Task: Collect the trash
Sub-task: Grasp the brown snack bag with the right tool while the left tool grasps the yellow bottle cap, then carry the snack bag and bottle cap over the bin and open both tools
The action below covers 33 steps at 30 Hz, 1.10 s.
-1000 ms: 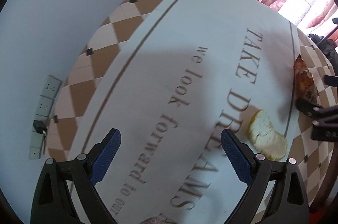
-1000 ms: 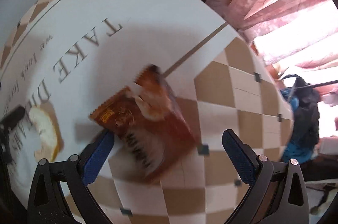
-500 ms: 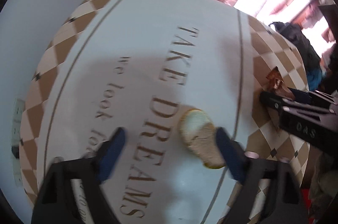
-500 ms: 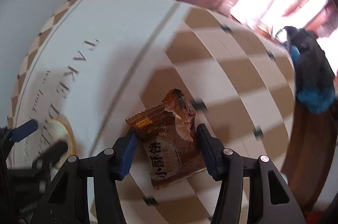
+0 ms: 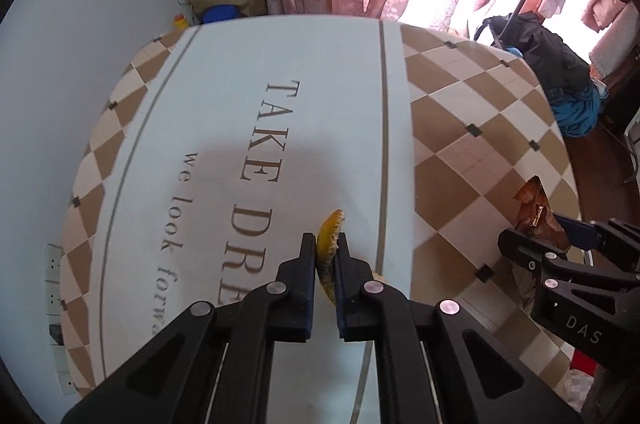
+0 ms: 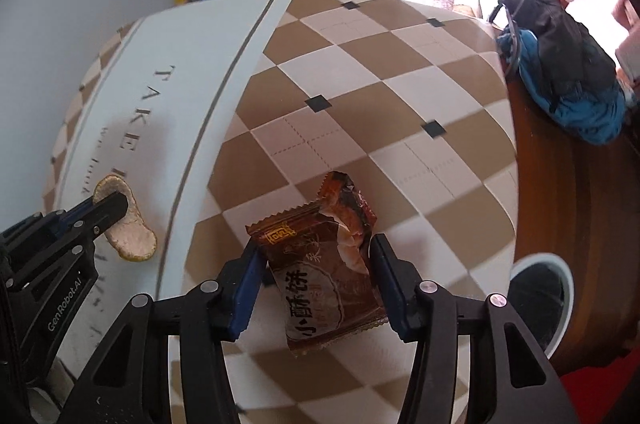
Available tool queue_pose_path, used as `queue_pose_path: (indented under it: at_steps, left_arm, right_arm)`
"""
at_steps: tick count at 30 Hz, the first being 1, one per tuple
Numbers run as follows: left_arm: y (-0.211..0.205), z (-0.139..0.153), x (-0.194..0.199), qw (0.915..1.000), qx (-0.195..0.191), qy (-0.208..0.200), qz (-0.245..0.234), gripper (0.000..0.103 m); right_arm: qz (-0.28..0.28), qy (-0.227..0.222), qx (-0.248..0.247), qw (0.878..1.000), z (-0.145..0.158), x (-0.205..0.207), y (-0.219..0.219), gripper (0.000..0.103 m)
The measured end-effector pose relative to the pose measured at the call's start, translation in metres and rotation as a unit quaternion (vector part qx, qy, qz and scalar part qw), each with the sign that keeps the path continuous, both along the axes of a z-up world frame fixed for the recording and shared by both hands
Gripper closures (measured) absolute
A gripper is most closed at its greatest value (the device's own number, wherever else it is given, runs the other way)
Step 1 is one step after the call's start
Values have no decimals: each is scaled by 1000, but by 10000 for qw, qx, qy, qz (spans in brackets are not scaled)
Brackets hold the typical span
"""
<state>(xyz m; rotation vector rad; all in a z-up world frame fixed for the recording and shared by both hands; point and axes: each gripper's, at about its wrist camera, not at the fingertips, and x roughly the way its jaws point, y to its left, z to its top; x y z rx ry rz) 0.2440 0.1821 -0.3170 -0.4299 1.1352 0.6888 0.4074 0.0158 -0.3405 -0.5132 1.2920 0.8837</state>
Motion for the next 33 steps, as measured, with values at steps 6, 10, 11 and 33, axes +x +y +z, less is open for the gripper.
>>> queue_pose_path:
  at_steps: [6,10,11,33]
  left_arm:
    - [-17,31,1,9994,242,-239,10,98]
    - [-35,67,-14,9978,398,-523,-20,98]
    - [-41,78,-17,9972,456,-597,-53,98]
    - [-247,147,108,9730,-158,-1410,-1818,98]
  right_arm:
    - [-240,54,347,9991,34,-10,-28,50]
    - [-349,-82,624,9974,70,-15,-53,50]
    - [-383,-103,689,9968,77,-15,-59,51]
    - [-2430,-380,1375,9595,150,92,-328,52]
